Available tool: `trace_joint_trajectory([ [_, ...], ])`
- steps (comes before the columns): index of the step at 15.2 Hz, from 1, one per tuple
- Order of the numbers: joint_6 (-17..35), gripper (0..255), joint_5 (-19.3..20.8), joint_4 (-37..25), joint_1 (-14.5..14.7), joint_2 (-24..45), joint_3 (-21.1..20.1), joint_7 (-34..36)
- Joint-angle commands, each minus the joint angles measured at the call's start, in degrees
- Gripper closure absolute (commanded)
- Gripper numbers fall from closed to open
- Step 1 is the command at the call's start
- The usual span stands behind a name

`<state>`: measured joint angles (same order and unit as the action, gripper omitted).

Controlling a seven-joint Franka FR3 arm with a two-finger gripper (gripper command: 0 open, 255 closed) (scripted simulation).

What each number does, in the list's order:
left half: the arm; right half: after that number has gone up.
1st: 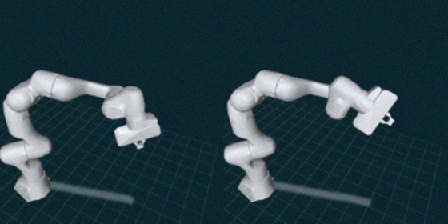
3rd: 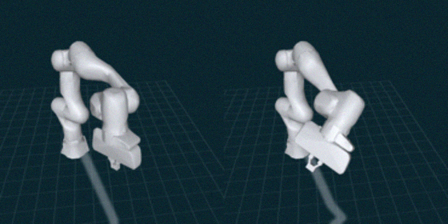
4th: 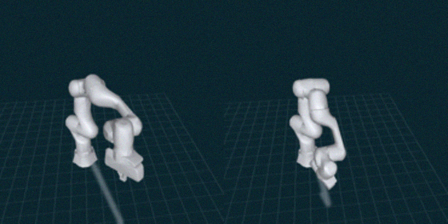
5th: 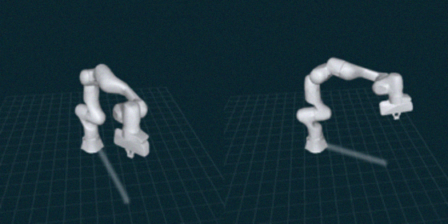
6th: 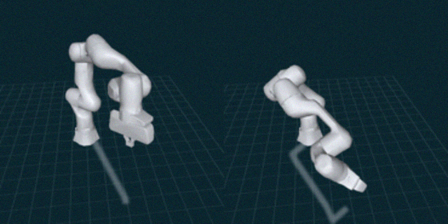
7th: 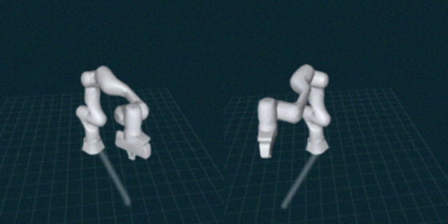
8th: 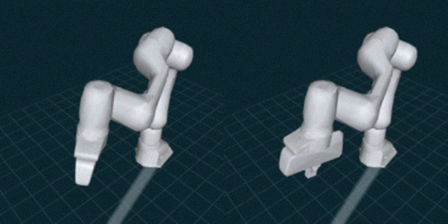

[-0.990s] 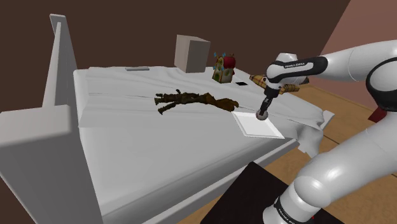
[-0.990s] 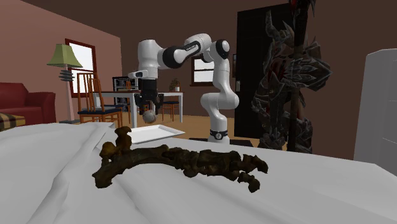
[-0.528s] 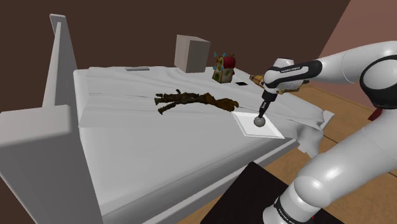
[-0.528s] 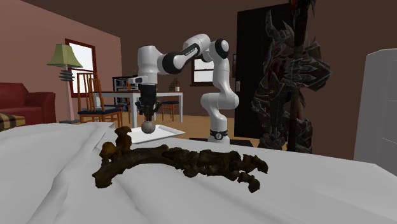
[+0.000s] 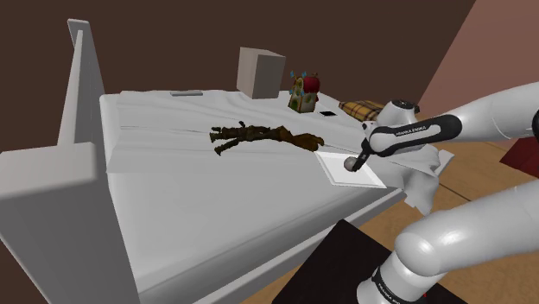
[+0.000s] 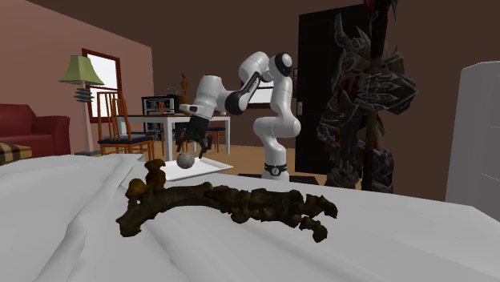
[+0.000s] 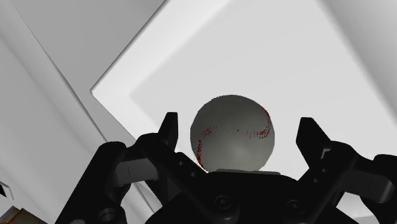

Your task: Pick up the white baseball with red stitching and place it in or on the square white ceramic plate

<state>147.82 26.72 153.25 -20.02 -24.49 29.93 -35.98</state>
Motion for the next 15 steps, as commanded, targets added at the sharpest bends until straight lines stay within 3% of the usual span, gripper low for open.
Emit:
trace_joint_trajectory([
  [1, 2.6, 0, 0.4, 0.7, 0.0, 1.4, 0.5, 0.1],
  [4, 5.3, 0, 0.2, 0.7, 0.4, 4.0, 1.4, 0.0],
  [11, 5.2, 0, 0.2, 0.7, 0.4, 4.0, 1.4, 0.0],
  [12, 5.2, 255, 0.2, 0.7, 0.4, 4.0, 1.4, 0.0],
  [15, 5.2, 255, 0.2, 0.7, 0.4, 4.0, 1.4, 0.0],
])
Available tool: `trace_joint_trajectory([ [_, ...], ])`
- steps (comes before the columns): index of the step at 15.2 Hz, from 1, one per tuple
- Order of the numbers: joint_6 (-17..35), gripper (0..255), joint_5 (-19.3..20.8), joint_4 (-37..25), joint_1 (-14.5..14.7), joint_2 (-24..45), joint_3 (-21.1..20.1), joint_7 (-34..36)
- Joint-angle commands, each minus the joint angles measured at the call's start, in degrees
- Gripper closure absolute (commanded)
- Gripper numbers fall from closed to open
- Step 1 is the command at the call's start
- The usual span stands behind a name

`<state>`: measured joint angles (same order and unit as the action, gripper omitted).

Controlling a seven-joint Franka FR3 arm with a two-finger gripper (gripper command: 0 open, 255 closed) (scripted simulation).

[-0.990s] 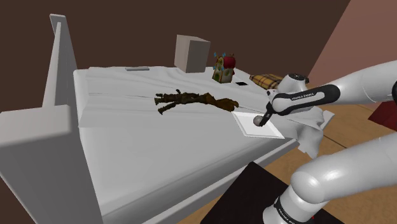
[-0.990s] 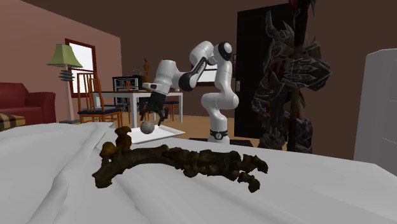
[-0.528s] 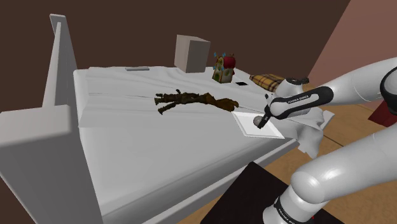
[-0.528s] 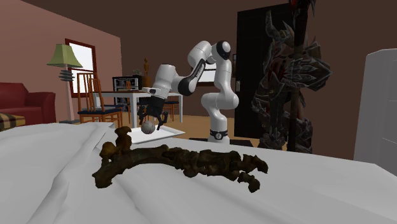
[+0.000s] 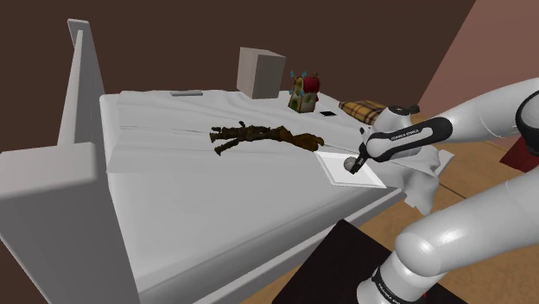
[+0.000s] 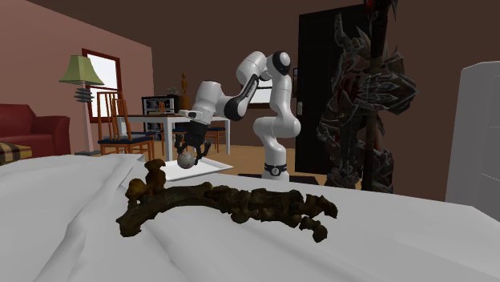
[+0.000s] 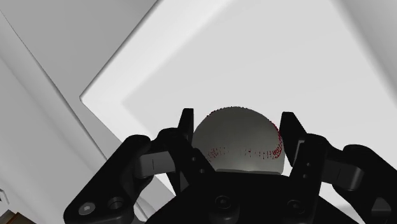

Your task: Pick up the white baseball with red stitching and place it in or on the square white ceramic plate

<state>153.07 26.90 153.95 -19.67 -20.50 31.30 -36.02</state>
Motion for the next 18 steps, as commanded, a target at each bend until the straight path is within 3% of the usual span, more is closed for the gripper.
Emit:
trace_joint_trajectory([
  [1, 0.0, 255, 0.0, 0.0, 0.0, 0.0, 0.0, 0.0],
  [6, 0.0, 255, 0.0, 0.0, 0.0, 0.0, 0.0, 0.0],
  [18, -11.8, 255, -1.6, -4.5, 0.2, -7.4, -2.5, -1.2],
])
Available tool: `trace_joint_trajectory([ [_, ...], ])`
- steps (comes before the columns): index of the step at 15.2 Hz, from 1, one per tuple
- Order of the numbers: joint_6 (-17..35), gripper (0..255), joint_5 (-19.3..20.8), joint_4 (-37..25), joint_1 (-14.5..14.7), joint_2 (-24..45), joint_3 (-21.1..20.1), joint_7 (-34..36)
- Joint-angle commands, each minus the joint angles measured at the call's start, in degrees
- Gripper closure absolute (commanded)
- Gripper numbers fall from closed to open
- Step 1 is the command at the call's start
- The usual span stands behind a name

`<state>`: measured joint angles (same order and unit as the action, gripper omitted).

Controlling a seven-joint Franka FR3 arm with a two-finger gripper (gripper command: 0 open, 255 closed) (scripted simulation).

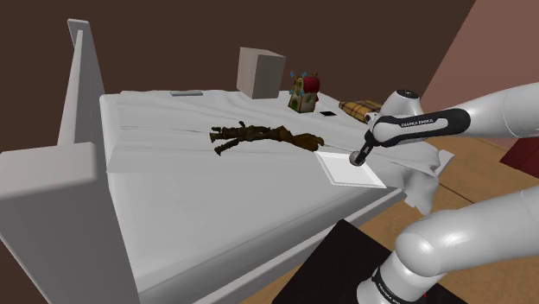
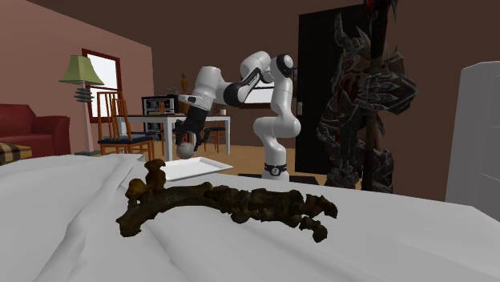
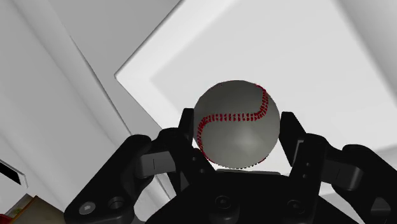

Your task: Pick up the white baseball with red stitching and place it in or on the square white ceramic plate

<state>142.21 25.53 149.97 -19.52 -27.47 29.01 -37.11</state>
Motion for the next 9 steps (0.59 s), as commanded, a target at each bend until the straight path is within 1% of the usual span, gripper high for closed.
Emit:
trace_joint_trajectory([
  [1, -1.9, 255, -0.4, -1.0, 0.1, -0.9, -0.4, -0.2],
  [5, -4.9, 255, -1.0, -2.7, 0.3, -2.3, -1.1, -0.6],
  [6, -4.8, 255, -1.2, -2.6, 0.9, -1.8, -2.5, 1.3],
  [9, -2.1, 255, -0.7, -1.1, 0.8, -0.5, -1.9, 1.7],
])
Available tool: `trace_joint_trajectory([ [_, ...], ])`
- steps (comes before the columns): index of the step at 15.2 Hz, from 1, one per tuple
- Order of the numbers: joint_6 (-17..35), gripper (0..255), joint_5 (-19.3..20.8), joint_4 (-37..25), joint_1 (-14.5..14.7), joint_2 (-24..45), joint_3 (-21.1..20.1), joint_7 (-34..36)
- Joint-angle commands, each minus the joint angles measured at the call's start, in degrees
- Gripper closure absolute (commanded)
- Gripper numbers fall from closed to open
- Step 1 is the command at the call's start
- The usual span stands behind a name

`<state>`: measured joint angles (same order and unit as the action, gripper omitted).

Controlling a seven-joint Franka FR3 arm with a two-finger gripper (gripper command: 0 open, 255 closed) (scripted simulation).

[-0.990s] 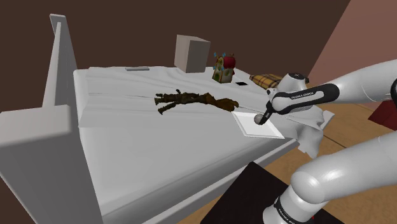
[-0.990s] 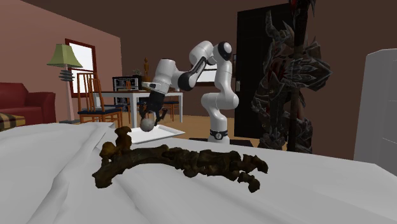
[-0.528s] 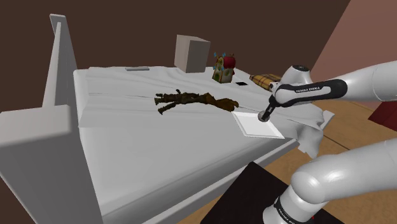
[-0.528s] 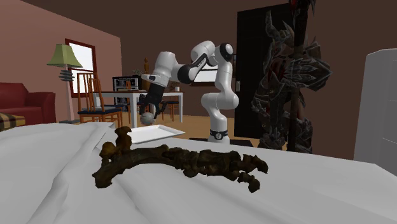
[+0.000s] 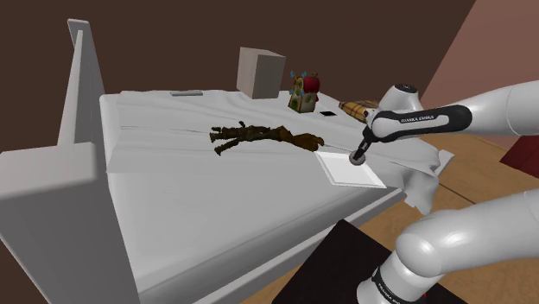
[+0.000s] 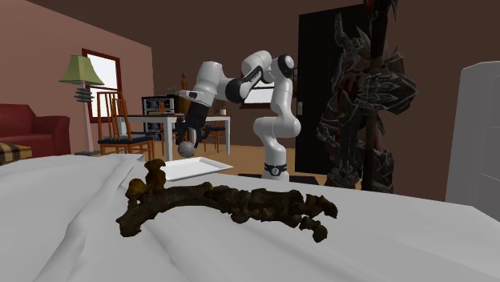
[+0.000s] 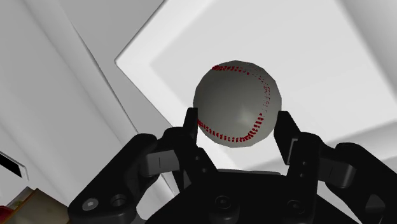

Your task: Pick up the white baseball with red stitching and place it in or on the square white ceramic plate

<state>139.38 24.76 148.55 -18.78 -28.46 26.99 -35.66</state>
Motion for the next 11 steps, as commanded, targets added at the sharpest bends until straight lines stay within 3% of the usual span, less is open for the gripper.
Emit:
trace_joint_trajectory([
  [1, 1.7, 255, 0.3, 0.8, 0.0, 0.9, 0.3, 0.3],
  [11, 10.4, 255, 1.7, 4.4, -0.4, 6.1, 1.9, 1.4],
])
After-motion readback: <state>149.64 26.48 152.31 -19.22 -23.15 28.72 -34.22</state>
